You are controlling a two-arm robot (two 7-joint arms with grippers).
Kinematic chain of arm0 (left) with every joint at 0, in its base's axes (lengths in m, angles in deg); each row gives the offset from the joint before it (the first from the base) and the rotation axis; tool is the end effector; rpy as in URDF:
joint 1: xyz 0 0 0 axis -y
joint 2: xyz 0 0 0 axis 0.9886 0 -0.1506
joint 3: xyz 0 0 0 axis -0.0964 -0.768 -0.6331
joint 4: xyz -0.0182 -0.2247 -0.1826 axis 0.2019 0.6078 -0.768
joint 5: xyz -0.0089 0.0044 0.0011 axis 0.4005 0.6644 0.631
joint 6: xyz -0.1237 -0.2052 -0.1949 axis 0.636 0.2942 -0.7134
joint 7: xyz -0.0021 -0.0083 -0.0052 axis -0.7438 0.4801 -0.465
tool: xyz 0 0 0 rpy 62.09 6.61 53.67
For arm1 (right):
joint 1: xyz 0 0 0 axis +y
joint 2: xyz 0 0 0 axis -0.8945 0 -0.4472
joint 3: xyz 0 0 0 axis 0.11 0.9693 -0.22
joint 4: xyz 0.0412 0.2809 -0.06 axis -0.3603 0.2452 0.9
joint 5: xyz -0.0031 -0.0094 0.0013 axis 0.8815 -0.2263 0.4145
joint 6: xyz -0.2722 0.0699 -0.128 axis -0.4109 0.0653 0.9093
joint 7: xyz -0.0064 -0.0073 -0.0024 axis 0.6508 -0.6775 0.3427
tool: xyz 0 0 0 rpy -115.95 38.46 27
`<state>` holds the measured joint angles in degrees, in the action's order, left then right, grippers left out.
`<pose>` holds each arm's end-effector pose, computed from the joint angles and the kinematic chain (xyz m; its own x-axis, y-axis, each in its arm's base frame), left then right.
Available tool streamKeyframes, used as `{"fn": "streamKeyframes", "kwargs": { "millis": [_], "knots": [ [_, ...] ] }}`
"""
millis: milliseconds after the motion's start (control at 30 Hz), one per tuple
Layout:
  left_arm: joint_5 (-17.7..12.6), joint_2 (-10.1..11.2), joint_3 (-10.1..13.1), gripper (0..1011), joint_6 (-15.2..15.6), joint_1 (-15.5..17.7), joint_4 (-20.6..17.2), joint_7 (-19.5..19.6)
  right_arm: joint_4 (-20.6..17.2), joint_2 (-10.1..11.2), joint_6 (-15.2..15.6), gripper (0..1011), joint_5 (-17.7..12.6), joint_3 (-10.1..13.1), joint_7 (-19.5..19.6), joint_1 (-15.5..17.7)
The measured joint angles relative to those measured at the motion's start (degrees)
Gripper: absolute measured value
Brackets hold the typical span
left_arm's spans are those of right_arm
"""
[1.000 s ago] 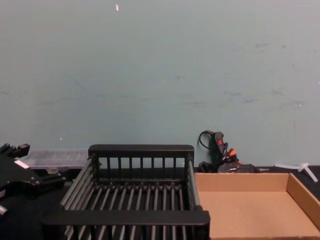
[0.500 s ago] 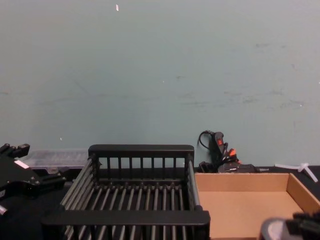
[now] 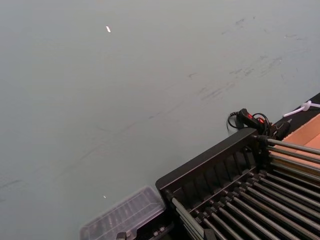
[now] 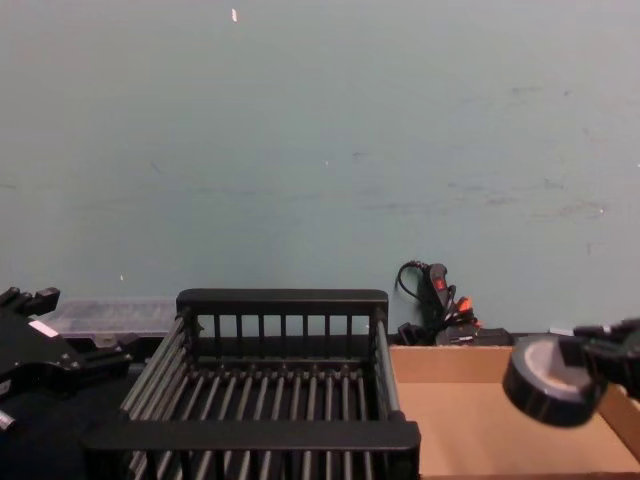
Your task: Pick up the white tape and place it into the black box , Pick up the silver tape and place it into the brown box.
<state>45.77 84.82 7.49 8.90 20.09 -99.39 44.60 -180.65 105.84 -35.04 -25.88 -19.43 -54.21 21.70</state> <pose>0.3581 0.0825 -0.3023 0.2924 0.8803 0.3737 -0.9552 0.2874 0.0704 0.3315 -0.0440 -0.2156 0.5894 -0.7930 0.1543 0.7838 0.5150 -0.3471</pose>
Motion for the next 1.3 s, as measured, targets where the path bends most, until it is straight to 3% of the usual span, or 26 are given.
{"fn": "streamKeyframes", "kwargs": {
  "millis": [467, 767, 1033, 1300],
  "knots": [
    [0.00, 0.00, 0.00, 1001, 0.00, 0.00, 0.00, 0.00, 10.51, -3.48, -2.29, 132, 4.34, -3.00, 0.69, -9.57],
    [0.00, 0.00, 0.00, 1001, 0.00, 0.00, 0.00, 0.00, 19.38, -7.08, -4.04, 132, 7.53, -4.72, 1.03, -15.12],
    [0.00, 0.00, 0.00, 1001, 0.00, 0.00, 0.00, 0.00, 26.45, -9.79, -4.75, 132, 9.70, -5.45, 1.22, -18.23],
    [0.00, 0.00, 0.00, 1001, 0.00, 0.00, 0.00, 0.00, 30.43, -11.52, -4.65, 132, 10.82, -5.26, 1.39, -19.23]
  ]
}}
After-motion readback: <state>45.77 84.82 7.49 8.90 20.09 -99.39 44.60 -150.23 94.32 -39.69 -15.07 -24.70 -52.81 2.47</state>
